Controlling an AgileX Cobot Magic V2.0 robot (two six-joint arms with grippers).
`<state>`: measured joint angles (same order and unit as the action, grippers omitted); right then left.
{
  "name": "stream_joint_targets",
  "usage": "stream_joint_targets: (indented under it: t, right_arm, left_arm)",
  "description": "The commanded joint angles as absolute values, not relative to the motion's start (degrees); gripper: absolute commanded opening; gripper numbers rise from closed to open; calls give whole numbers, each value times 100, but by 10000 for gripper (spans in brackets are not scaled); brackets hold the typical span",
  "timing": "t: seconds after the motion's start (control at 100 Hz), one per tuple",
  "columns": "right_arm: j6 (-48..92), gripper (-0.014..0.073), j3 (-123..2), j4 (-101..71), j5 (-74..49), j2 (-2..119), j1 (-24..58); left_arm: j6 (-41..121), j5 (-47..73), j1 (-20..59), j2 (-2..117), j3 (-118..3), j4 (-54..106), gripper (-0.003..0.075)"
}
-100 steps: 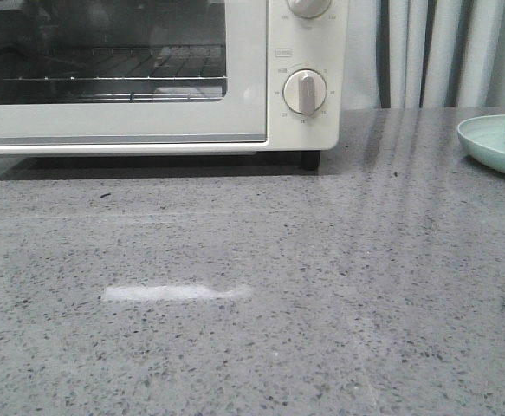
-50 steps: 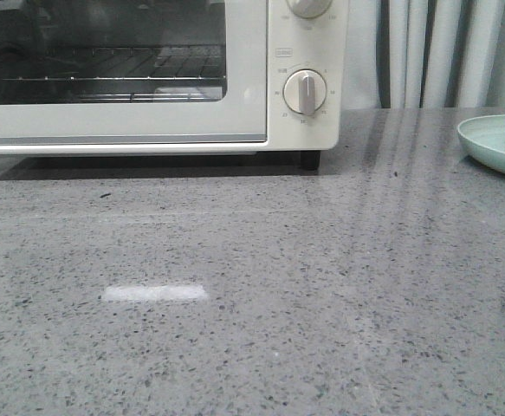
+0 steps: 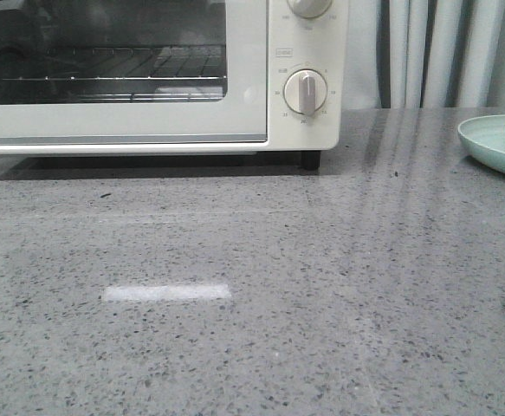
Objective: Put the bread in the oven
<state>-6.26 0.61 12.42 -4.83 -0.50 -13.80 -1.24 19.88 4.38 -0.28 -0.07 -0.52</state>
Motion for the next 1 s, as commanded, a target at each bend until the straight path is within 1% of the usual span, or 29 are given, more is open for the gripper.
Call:
stream_joint_targets:
  t: [0.0,0.07,0.1,0.15,0.22,0.25,0.41,0.56,0.66,0.71,0.74,0.84,0.89,0.99]
  right_arm:
    - [-637,-50,133,1271,752,-166,-1370]
    - [-752,-50,133,1211,1251,-166,-1370]
    - [-931,-50,133,1085,1460,-166,-1370]
    - [-1735,-50,133,651,1715,-166,-1370]
    - [-2741,-50,133,72,1801,-166,-1370]
    - [-2936,-50,133,-32,1735,-166,-1370]
    - [-3006,-50,125,-169,831,-166,-1370]
    - [-3006,-50,78,-482,931,-166,-1370]
    - [-3006,-50,-250,-461,792,-166,-1370]
    - [-3006,-50,-570,-237,510,-111,-1370]
    - [-3006,-50,-796,58,274,-52,-1370]
    - [-3006,-50,-1692,1256,-471,374,-1188]
    - [-2993,-50,-2034,1670,-603,719,-926]
    - [-2993,-50,-2658,2387,-866,1448,-311]
  left_arm:
    - [-183,1599,427,-188,134,0,-21]
    - [-246,1140,427,-188,134,525,-21]
    - [-246,898,427,-188,134,1073,-21]
    - [-234,476,427,-188,134,1888,-21]
    - [-232,-56,418,-188,134,2297,-21]
    - [-232,-276,418,-188,134,2496,-21]
    - [-232,-1113,418,-188,134,3166,-21]
    - [-303,-1300,418,-188,113,3332,-21]
    - [-428,-1663,418,-188,27,3966,-21]
    - [-428,-1548,429,-177,-193,3893,-21]
    - [-417,-1266,460,-137,-391,3690,-21]
    - [-369,498,674,368,-1406,2202,-21]
    - [-366,1028,856,867,-2006,1481,-21]
    - [-101,1187,1200,1863,-2901,869,-21]
